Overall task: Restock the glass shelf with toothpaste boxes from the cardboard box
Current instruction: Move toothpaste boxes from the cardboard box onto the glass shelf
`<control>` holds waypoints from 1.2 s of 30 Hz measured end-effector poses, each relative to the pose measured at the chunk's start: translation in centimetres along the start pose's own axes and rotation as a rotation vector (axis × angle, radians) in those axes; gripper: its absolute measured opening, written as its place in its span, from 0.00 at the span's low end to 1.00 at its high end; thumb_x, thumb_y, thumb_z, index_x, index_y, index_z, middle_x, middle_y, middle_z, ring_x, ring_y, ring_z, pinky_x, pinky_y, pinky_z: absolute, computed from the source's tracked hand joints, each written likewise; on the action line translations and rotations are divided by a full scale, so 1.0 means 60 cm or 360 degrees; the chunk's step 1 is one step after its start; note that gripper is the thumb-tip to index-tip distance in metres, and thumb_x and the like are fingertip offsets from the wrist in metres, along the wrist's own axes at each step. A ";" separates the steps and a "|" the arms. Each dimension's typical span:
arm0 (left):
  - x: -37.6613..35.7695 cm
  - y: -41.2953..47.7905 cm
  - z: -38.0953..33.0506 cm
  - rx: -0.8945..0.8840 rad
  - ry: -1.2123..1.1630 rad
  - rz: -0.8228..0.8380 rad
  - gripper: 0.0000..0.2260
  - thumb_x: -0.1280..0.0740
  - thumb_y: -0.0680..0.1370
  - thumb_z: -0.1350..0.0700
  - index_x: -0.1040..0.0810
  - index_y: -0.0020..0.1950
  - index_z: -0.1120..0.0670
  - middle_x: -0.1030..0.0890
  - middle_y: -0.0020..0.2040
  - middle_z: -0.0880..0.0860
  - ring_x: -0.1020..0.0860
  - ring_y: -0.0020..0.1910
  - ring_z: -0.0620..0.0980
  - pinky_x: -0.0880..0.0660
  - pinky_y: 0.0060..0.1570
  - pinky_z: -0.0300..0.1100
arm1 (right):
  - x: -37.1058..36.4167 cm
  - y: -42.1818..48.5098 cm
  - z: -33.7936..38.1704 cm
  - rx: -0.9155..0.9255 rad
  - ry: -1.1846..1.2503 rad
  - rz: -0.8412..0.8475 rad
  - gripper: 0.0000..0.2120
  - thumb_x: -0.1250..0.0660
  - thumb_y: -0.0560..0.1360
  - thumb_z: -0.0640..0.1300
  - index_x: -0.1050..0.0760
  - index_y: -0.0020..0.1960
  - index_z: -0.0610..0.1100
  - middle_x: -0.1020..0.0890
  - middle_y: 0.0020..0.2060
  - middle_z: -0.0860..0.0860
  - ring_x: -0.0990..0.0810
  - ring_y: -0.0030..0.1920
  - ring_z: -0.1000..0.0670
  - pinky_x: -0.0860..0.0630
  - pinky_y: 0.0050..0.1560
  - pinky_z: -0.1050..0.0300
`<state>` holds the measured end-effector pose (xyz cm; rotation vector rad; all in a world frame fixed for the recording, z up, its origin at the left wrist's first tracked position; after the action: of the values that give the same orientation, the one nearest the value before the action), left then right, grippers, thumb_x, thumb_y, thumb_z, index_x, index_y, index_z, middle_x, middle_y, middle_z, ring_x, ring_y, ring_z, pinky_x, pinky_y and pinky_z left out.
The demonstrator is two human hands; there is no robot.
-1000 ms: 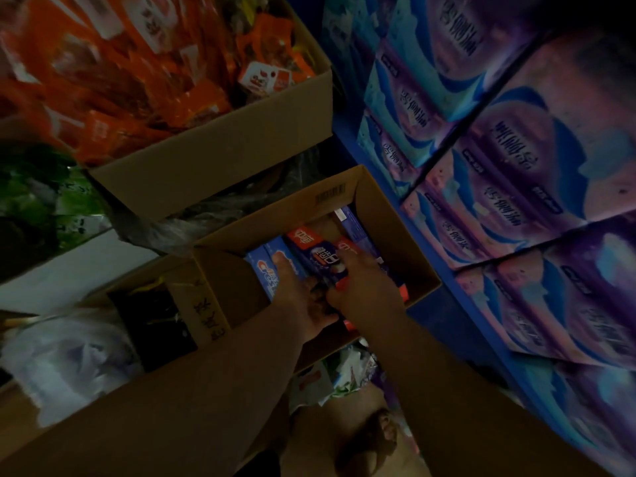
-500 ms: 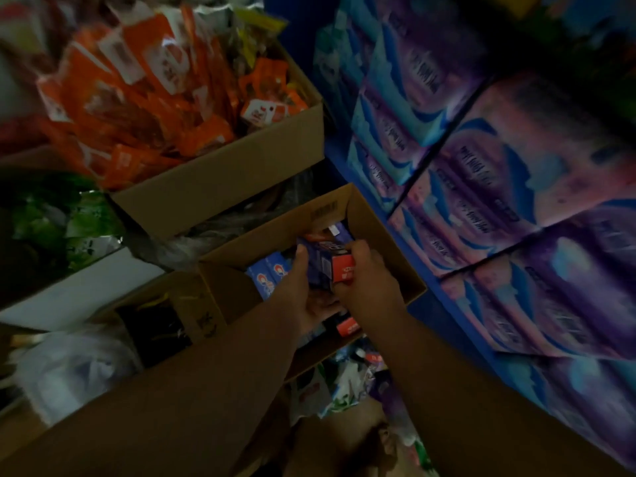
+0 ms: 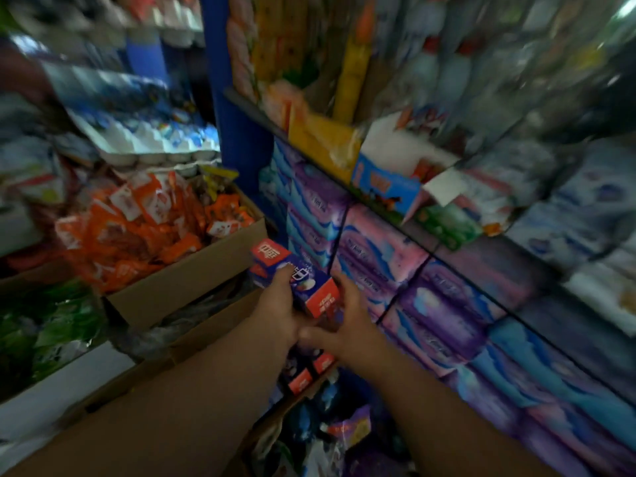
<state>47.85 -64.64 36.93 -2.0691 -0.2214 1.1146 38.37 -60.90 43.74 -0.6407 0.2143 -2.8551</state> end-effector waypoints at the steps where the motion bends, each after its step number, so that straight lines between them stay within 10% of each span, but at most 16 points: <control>1: -0.020 -0.013 -0.014 -0.0092 -0.0014 0.0036 0.24 0.34 0.76 0.44 0.27 0.67 0.55 0.19 0.58 0.61 0.19 0.53 0.61 0.21 0.47 0.58 | 0.006 -0.001 0.016 -0.0062 0.0260 -0.0034 0.53 0.21 0.58 0.62 0.50 0.72 0.63 0.34 0.70 0.53 0.29 0.65 0.56 0.28 0.65 0.53; 8: -0.186 -0.153 -0.136 -0.0702 0.0162 0.0389 0.19 0.37 0.78 0.48 0.29 0.67 0.53 0.19 0.57 0.59 0.17 0.48 0.57 0.20 0.40 0.49 | 0.075 0.011 0.212 0.0171 0.1018 -0.0412 0.28 0.30 0.74 0.41 0.41 0.68 0.49 0.20 0.55 0.49 0.18 0.51 0.52 0.21 0.48 0.59; 12: -0.282 -0.238 -0.181 -0.0837 0.0296 0.0648 0.20 0.36 0.78 0.51 0.30 0.69 0.55 0.20 0.59 0.61 0.18 0.46 0.54 0.20 0.38 0.45 | 0.143 -0.007 0.304 0.0346 0.1138 -0.0581 0.26 0.27 0.66 0.50 0.32 0.61 0.48 0.18 0.52 0.45 0.17 0.52 0.45 0.21 0.56 0.44; 17: -0.370 -0.349 -0.271 -0.1054 0.0279 0.0777 0.25 0.39 0.78 0.44 0.32 0.71 0.56 0.20 0.53 0.57 0.21 0.45 0.52 0.20 0.33 0.44 | 0.235 -0.077 0.414 0.0611 0.1056 -0.0587 0.17 0.31 0.74 0.42 0.31 0.60 0.47 0.19 0.49 0.49 0.18 0.40 0.58 0.23 0.40 0.63; 21: -0.443 -0.450 -0.331 -0.1315 0.0231 0.0967 0.29 0.31 0.74 0.45 0.35 0.72 0.49 0.20 0.60 0.56 0.19 0.50 0.53 0.19 0.40 0.53 | 0.317 -0.156 0.483 0.0825 0.0886 -0.0692 0.20 0.30 0.66 0.51 0.30 0.56 0.56 0.19 0.52 0.49 0.19 0.47 0.50 0.23 0.50 0.49; 36: -0.807 -0.680 -0.101 -0.1526 0.1035 0.1811 0.06 0.37 0.80 0.53 0.30 0.54 0.52 0.21 0.48 0.52 0.22 0.48 0.48 0.26 0.59 0.48 | 0.690 -0.469 0.572 0.0993 0.0395 -0.1418 0.15 0.38 0.79 0.51 0.34 0.64 0.50 0.18 0.51 0.48 0.15 0.42 0.52 0.20 0.39 0.54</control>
<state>31.12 -62.46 98.26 -3.4518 1.0684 0.8562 11.97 -46.58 96.48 -0.2681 -1.1622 -3.4802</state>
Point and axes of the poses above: each hand's wrist, its own y-axis towards the middle knuckle, its own x-axis out of the back of the hand, z = x × y, the point moved 8 cm from there along y, towards the middle knuckle
